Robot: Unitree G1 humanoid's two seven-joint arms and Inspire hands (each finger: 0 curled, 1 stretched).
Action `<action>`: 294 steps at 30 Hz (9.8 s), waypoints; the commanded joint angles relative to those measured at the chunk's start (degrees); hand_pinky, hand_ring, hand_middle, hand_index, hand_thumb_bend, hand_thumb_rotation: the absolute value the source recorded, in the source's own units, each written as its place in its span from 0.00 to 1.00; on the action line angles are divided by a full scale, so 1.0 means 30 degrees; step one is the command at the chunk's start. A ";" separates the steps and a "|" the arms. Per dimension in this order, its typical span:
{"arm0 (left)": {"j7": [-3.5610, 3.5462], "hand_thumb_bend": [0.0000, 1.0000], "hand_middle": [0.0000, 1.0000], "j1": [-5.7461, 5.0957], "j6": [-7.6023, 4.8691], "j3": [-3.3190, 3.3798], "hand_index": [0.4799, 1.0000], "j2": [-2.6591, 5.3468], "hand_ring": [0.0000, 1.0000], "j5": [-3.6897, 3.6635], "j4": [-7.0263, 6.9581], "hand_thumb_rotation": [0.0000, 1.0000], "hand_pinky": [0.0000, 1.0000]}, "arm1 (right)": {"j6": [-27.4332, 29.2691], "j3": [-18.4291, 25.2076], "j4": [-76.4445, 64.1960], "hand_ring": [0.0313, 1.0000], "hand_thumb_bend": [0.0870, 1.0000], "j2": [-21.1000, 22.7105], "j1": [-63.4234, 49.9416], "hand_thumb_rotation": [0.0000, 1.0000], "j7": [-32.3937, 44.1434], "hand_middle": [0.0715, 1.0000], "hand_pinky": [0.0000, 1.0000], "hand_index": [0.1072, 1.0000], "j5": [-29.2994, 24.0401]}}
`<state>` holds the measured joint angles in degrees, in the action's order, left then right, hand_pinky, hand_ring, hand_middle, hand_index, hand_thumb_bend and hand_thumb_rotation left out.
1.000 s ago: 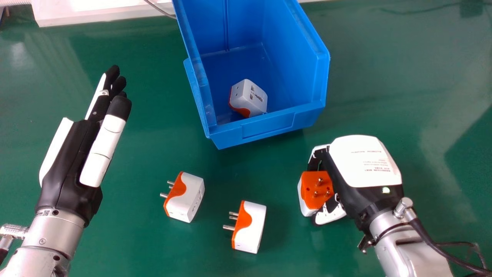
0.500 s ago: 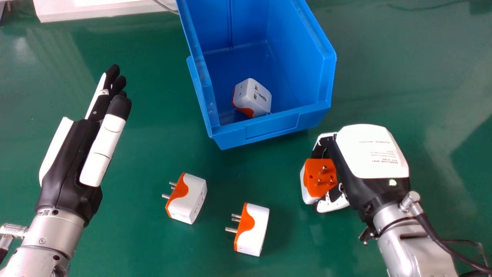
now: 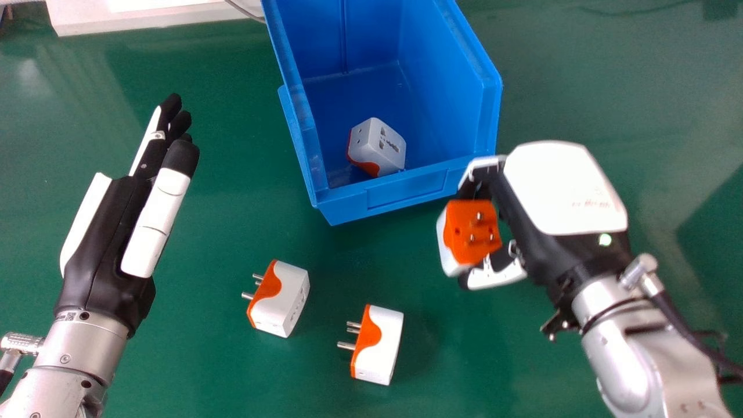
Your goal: Pick all objects and put in blue box
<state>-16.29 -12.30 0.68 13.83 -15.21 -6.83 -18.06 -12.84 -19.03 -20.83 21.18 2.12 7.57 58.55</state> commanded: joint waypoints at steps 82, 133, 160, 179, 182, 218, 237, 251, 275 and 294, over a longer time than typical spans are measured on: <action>0.0715 0.83 1.00 -0.0663 -0.0196 -0.0675 1.00 0.0158 1.00 0.0125 -0.1149 0.96 0.96 | 0.1829 -0.4379 2.5872 0.43 0.45 -0.5953 2.1142 0.00 -0.6904 0.49 0.34 0.41 -0.2887; 0.0769 0.81 1.00 -0.0318 -0.0007 -0.0784 1.00 0.0013 1.00 0.0220 -0.0938 0.96 0.96 | 0.0439 -0.6376 2.4118 1.00 0.65 -0.5168 2.0075 0.28 -0.5104 1.00 0.94 1.00 -0.2593; 0.0597 0.82 1.00 0.0183 -0.0140 -0.0686 1.00 -0.0180 1.00 0.0166 -0.0237 0.96 0.96 | -0.3262 -0.4783 1.1525 1.00 0.59 -0.3580 1.2235 0.09 -0.6148 1.00 0.94 0.99 -0.1183; 0.0181 0.79 1.00 0.0129 -0.0886 -0.0409 1.00 -0.0395 1.00 -0.0019 0.0274 0.96 0.96 | -0.2737 -0.4678 -0.1891 1.00 0.62 -0.4251 -0.0857 0.16 -0.7902 1.00 1.00 1.00 0.1598; 0.0160 0.79 1.00 0.0057 -0.1000 -0.0396 1.00 -0.0420 1.00 -0.0012 0.0297 0.96 0.96 | -0.1545 -0.4761 -0.2692 1.00 0.59 -0.4081 -0.2830 0.19 -0.8641 1.00 0.99 0.99 0.1273; -0.0563 0.83 1.00 -0.0956 -0.2647 0.0096 1.00 -0.0411 1.00 -0.0696 0.1198 0.95 0.99 | 0.5509 -0.4359 0.2740 0.84 0.52 -0.2958 -0.9618 0.30 -1.2623 0.85 0.72 0.79 -0.0523; -0.0520 0.82 1.00 -0.0887 -0.2643 0.0101 1.00 -0.0531 1.00 -0.0569 0.1185 0.95 1.00 | 0.3769 -0.4643 0.6012 0.81 0.56 -0.4644 -0.6583 0.25 -1.1094 0.82 0.69 0.77 -0.0964; -0.0329 0.81 1.00 -0.0854 -0.1740 0.0088 1.00 -0.0590 1.00 -0.0530 0.0311 0.95 1.00 | 0.3313 -0.5191 0.5703 0.79 0.57 -0.4008 -0.5972 0.21 -0.8937 0.81 0.68 0.75 -0.0765; -0.0316 0.85 1.00 -0.0712 -0.0449 0.0245 1.00 -0.0607 1.00 -0.0674 -0.0571 0.95 0.99 | 0.0906 -0.5547 0.5926 0.75 0.58 -0.4145 -0.4512 0.12 -0.6765 0.78 0.65 0.73 0.0395; -0.0299 0.84 1.00 -0.0608 -0.0393 0.0238 1.00 -0.0648 1.00 -0.0732 -0.0607 0.95 0.98 | -0.0749 -0.6103 0.6562 0.74 0.58 -0.4513 -0.3494 0.11 -0.6426 0.77 0.64 0.71 0.0646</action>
<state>-17.42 -14.62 -0.11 13.96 -16.56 -8.68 -18.70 -14.43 -37.50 -1.54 7.34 -8.88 -12.23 59.67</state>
